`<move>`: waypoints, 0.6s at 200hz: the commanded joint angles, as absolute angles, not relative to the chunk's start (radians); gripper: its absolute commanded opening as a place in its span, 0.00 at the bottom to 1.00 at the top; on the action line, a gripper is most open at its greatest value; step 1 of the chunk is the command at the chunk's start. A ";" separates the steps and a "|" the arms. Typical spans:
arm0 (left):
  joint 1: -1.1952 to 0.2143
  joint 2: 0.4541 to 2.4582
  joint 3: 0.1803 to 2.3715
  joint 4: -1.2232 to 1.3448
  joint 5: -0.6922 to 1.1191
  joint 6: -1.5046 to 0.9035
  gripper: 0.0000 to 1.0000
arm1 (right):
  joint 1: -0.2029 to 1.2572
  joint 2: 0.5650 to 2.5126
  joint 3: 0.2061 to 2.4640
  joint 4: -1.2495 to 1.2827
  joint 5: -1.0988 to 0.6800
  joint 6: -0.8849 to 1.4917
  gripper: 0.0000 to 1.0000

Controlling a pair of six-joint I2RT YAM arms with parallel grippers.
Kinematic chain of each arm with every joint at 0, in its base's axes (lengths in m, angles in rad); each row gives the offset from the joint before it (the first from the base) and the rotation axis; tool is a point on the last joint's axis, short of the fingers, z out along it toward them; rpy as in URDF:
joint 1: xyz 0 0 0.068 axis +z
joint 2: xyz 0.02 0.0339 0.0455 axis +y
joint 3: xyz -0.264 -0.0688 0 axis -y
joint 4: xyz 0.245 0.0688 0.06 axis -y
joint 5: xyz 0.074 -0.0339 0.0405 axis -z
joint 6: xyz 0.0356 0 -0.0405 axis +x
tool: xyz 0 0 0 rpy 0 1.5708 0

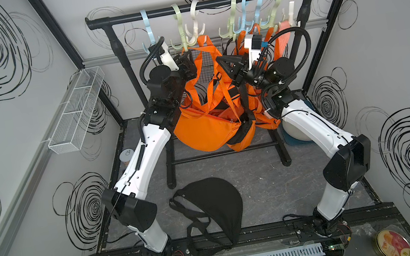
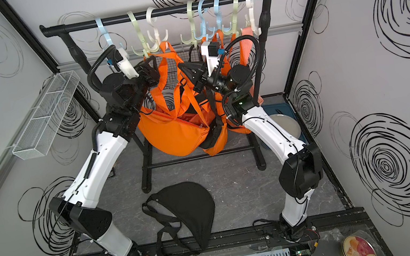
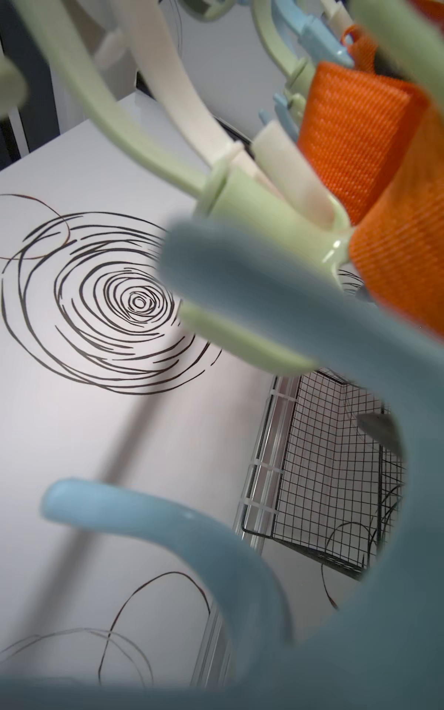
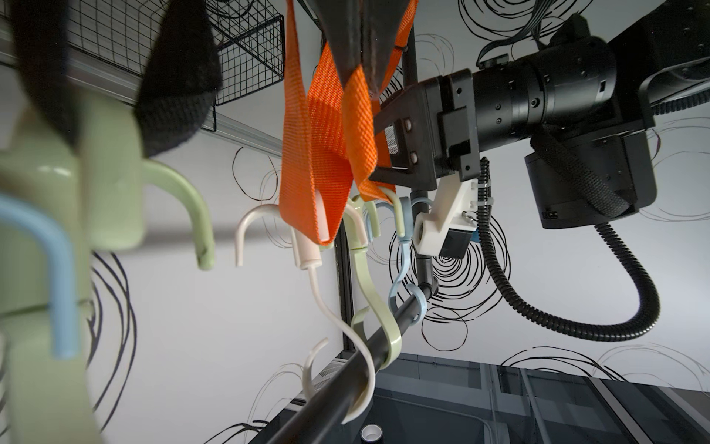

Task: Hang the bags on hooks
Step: Hang the bag on the hook.

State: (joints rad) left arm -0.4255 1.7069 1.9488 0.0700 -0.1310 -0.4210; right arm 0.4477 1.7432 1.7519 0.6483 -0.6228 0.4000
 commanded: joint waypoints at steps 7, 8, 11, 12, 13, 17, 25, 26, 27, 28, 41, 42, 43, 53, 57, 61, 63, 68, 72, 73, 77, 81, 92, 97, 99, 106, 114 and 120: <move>-0.461 1.622 1.971 0.118 -0.135 -0.354 0.74 | 0.437 1.667 1.712 0.689 -0.593 0.393 0.00; -0.462 1.620 1.970 0.120 -0.135 -0.352 0.75 | 0.437 1.666 1.710 0.689 -0.591 0.391 0.00; -0.468 1.614 1.966 0.122 -0.137 -0.346 0.78 | 0.436 1.659 1.700 0.689 -0.585 0.389 0.00; -0.469 1.613 1.965 0.123 -0.139 -0.343 0.79 | 0.436 1.658 1.697 0.690 -0.584 0.388 0.00; -0.471 1.610 1.963 0.124 -0.139 -0.340 0.80 | 0.435 1.657 1.693 0.690 -0.583 0.387 0.00; -0.477 1.602 1.957 0.126 -0.141 -0.331 0.83 | 0.432 1.648 1.682 0.692 -0.577 0.387 0.00; -0.492 1.587 1.939 0.134 -0.147 -0.313 0.89 | 0.425 1.635 1.663 0.697 -0.567 0.388 0.00; -0.493 1.585 1.937 0.136 -0.147 -0.311 0.90 | 0.425 1.634 1.661 0.697 -0.567 0.389 0.00; -0.495 1.583 1.933 0.137 -0.147 -0.309 0.91 | 0.424 1.632 1.659 0.698 -0.565 0.389 0.00; -0.496 1.582 1.930 0.139 -0.148 -0.306 0.92 | 0.423 1.631 1.657 0.698 -0.564 0.389 0.00; -0.516 1.553 1.886 0.174 -0.143 -0.279 0.99 | 0.414 1.615 1.634 0.703 -0.553 0.396 0.00; -0.517 1.551 1.882 0.176 -0.144 -0.277 0.99 | 0.414 1.614 1.633 0.704 -0.552 0.397 0.00; -0.519 1.550 1.878 0.179 -0.144 -0.275 0.99 | 0.413 1.613 1.632 0.703 -0.551 0.397 0.00; -0.532 1.532 1.850 0.199 -0.137 -0.247 0.99 | 0.408 1.602 1.621 0.702 -0.537 0.399 0.00; -0.538 1.526 1.840 0.204 -0.135 -0.238 0.99 | 0.407 1.599 1.620 0.698 -0.532 0.398 0.00; -0.542 1.522 1.833 0.207 -0.134 -0.229 0.99 | 0.406 1.596 1.617 0.697 -0.529 0.399 0.00; -0.544 1.519 1.829 0.207 -0.132 -0.225 0.99 | 0.404 1.595 1.616 0.696 -0.528 0.398 0.00; -0.546 1.513 1.820 0.210 -0.122 -0.215 0.99 | 0.401 1.591 1.616 0.690 -0.526 0.398 0.00; -0.548 1.508 1.812 0.212 -0.116 -0.209 0.99 | 0.399 1.589 1.615 0.685 -0.523 0.399 0.00; -0.548 1.506 1.809 0.213 -0.115 -0.208 0.99 | 0.399 1.589 1.615 0.682 -0.522 0.399 0.00; -0.549 1.499 1.798 0.217 -0.113 -0.202 0.99 | 0.396 1.588 1.616 0.675 -0.517 0.398 0.00; -0.549 1.491 1.783 0.222 -0.114 -0.198 0.99 | 0.392 1.586 1.616 0.669 -0.514 0.398 0.00; -0.549 1.461 1.735 0.239 -0.115 -0.184 0.99 | 0.384 1.582 1.612 0.658 -0.507 0.398 0.00; -0.549 1.446 1.713 0.245 -0.120 -0.180 0.99 | 0.380 1.577 1.605 0.655 -0.499 0.399 0.00; -0.549 1.440 1.702 0.250 -0.122 -0.178 0.99 | 0.378 1.575 1.602 0.655 -0.496 0.400 0.00; -0.548 1.420 1.668 0.259 -0.129 -0.169 0.99 | 0.371 1.568 1.590 0.654 -0.486 0.403 0.00; -0.544 1.393 1.626 0.268 -0.136 -0.160 0.99 | 0.361 1.558 1.577 0.653 -0.477 0.410 0.00; -0.541 1.373 1.599 0.272 -0.141 -0.157 0.99 | 0.353 1.549 1.564 0.655 -0.473 0.413 0.00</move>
State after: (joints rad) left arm -0.5488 1.4399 1.6859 0.1890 -0.1276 -0.2134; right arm 0.3824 1.6028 1.6001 0.6445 -0.5198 0.3996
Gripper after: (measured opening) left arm 0.992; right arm 0.038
